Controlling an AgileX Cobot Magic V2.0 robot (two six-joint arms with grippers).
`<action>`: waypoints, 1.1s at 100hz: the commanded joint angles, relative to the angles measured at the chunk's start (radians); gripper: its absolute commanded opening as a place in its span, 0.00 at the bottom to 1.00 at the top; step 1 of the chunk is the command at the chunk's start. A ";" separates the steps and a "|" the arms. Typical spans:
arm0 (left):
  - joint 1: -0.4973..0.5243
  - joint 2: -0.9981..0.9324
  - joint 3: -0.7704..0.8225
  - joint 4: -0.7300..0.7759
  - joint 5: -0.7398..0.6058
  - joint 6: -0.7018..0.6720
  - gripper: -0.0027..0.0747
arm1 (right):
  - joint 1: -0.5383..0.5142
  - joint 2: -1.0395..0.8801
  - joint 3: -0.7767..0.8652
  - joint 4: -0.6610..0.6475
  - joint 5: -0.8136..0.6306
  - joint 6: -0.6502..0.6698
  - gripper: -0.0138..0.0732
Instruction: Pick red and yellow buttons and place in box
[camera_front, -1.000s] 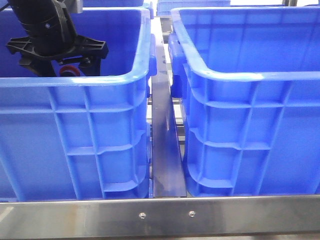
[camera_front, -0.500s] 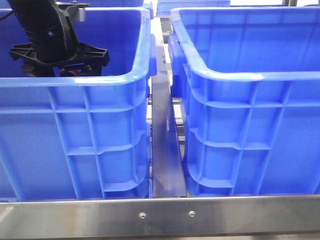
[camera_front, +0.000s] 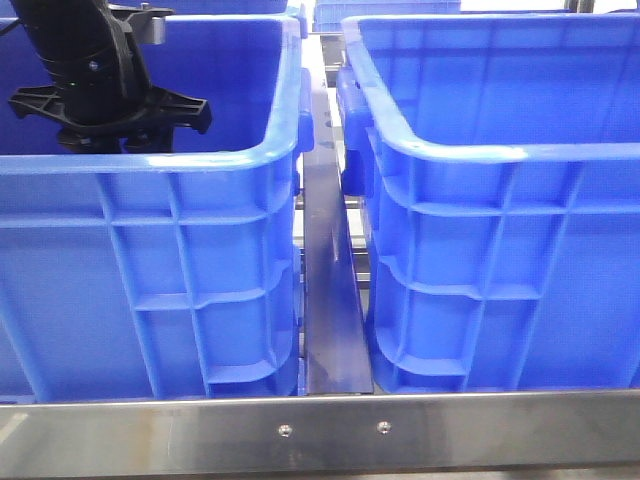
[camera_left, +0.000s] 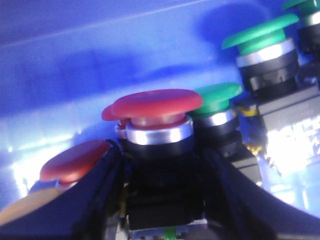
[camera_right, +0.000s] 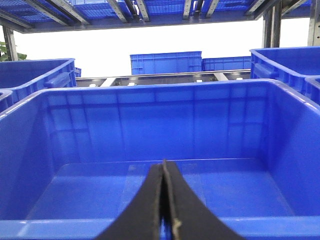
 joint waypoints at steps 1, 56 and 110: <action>-0.007 -0.081 -0.027 -0.004 -0.010 -0.008 0.01 | -0.007 -0.026 -0.012 -0.008 -0.079 0.000 0.08; -0.224 -0.418 0.043 0.051 0.040 0.031 0.01 | -0.007 -0.026 -0.012 -0.008 -0.079 0.000 0.08; -0.637 -0.574 0.096 0.059 -0.068 0.086 0.01 | -0.007 -0.026 -0.012 -0.008 -0.082 0.000 0.08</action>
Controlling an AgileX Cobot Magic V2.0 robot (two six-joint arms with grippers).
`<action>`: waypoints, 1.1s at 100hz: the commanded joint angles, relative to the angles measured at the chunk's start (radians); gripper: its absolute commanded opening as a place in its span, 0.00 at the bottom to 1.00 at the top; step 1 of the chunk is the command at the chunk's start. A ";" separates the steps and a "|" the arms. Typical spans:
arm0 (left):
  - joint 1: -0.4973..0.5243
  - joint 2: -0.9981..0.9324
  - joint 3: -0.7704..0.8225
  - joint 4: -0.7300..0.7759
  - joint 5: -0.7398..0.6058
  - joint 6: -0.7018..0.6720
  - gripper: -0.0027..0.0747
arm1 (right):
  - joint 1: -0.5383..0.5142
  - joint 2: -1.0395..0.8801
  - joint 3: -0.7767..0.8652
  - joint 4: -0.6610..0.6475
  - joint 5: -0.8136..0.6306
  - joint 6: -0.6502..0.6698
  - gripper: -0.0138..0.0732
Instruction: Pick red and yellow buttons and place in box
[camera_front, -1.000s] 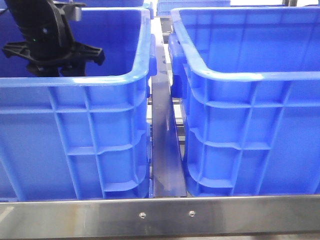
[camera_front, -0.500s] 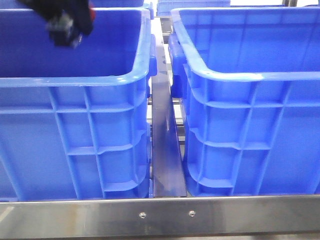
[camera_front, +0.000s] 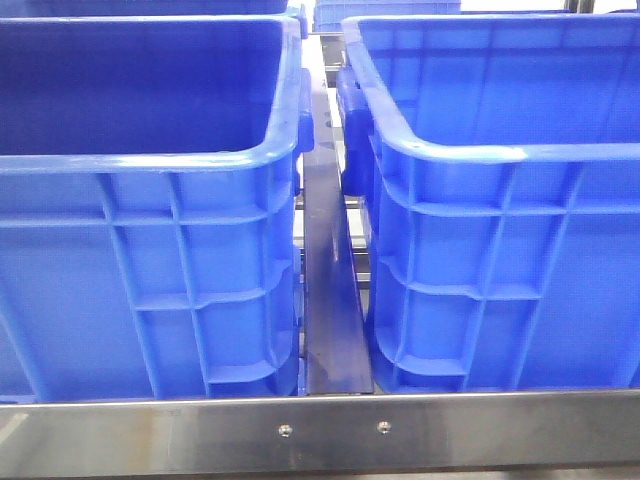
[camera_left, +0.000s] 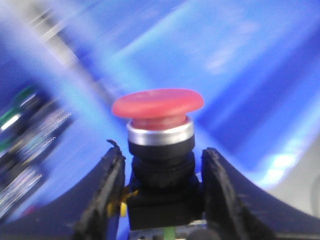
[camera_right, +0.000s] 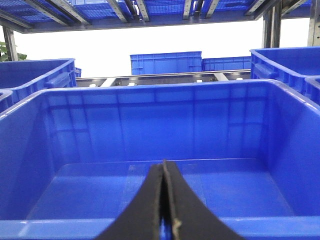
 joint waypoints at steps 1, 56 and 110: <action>-0.054 -0.034 -0.025 0.014 -0.095 0.023 0.01 | -0.007 -0.026 -0.012 -0.008 -0.084 0.000 0.08; -0.099 -0.032 -0.025 0.014 -0.110 0.027 0.01 | -0.006 0.022 -0.358 -0.008 0.305 0.147 0.08; -0.099 -0.032 -0.025 0.012 -0.096 0.027 0.01 | -0.006 0.504 -0.782 0.212 0.834 0.146 0.08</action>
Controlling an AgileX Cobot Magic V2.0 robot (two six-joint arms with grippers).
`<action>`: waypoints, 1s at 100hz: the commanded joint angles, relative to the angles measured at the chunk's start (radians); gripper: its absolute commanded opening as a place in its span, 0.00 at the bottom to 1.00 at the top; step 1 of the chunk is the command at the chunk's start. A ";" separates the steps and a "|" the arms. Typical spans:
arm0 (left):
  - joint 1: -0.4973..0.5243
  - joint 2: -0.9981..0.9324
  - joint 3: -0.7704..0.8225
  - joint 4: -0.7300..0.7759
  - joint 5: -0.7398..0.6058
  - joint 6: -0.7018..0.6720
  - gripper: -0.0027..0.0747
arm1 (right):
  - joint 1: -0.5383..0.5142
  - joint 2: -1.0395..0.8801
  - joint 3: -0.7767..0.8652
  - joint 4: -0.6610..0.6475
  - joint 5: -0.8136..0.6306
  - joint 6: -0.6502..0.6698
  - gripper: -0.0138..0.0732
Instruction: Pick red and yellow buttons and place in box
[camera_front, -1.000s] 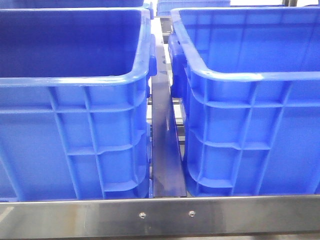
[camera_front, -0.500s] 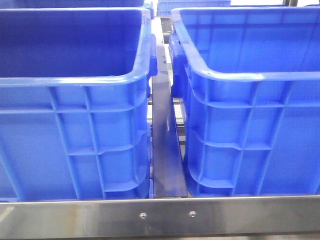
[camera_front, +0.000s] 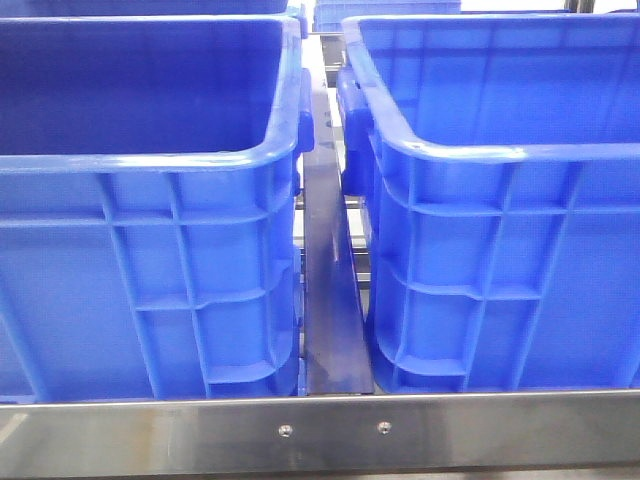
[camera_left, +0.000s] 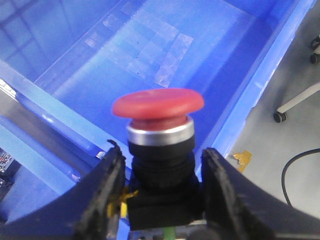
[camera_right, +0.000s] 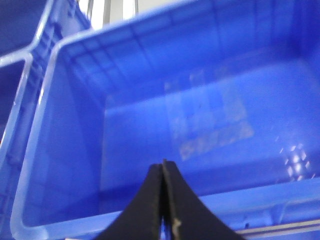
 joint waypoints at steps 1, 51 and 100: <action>-0.006 -0.032 -0.027 0.009 -0.060 -0.003 0.01 | -0.006 0.053 -0.036 0.022 -0.053 -0.004 0.08; -0.006 -0.032 -0.027 0.009 -0.060 -0.003 0.01 | -0.006 0.079 -0.036 0.200 -0.076 -0.038 0.87; -0.006 -0.032 -0.027 0.009 -0.059 -0.003 0.01 | -0.006 0.334 -0.095 1.228 0.066 -0.878 0.87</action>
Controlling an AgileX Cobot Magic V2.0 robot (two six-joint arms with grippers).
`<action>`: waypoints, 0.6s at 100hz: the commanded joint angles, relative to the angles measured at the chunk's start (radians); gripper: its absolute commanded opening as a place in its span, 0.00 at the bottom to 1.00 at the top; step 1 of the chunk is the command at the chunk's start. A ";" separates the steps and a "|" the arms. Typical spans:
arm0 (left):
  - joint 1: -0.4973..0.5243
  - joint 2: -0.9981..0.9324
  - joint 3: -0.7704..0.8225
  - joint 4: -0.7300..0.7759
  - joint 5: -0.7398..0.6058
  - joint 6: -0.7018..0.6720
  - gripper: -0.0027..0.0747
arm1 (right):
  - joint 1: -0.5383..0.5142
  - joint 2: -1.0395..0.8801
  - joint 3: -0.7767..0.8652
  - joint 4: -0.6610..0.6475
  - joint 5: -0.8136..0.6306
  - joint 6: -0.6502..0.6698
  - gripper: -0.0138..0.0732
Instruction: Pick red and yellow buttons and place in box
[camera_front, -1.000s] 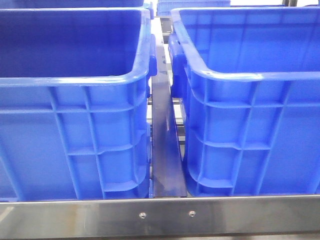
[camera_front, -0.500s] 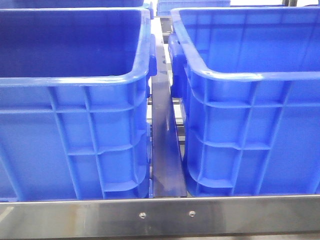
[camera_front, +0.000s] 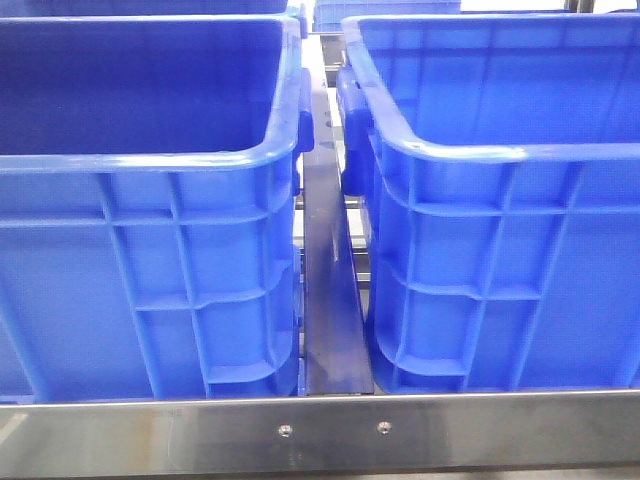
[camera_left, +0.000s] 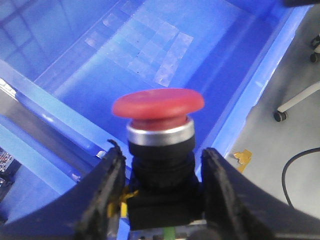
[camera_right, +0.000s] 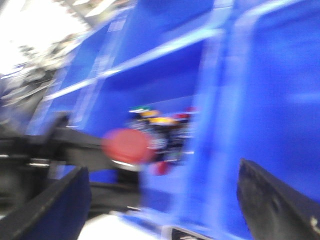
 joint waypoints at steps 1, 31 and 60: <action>-0.006 -0.032 -0.027 0.009 -0.060 -0.003 0.01 | -0.006 0.081 -0.059 0.213 0.051 -0.158 0.87; -0.006 -0.032 -0.027 0.009 -0.060 -0.003 0.01 | 0.011 0.274 -0.141 0.269 0.170 -0.240 0.87; -0.006 -0.032 -0.027 0.008 -0.060 -0.003 0.01 | 0.138 0.346 -0.143 0.270 0.099 -0.259 0.86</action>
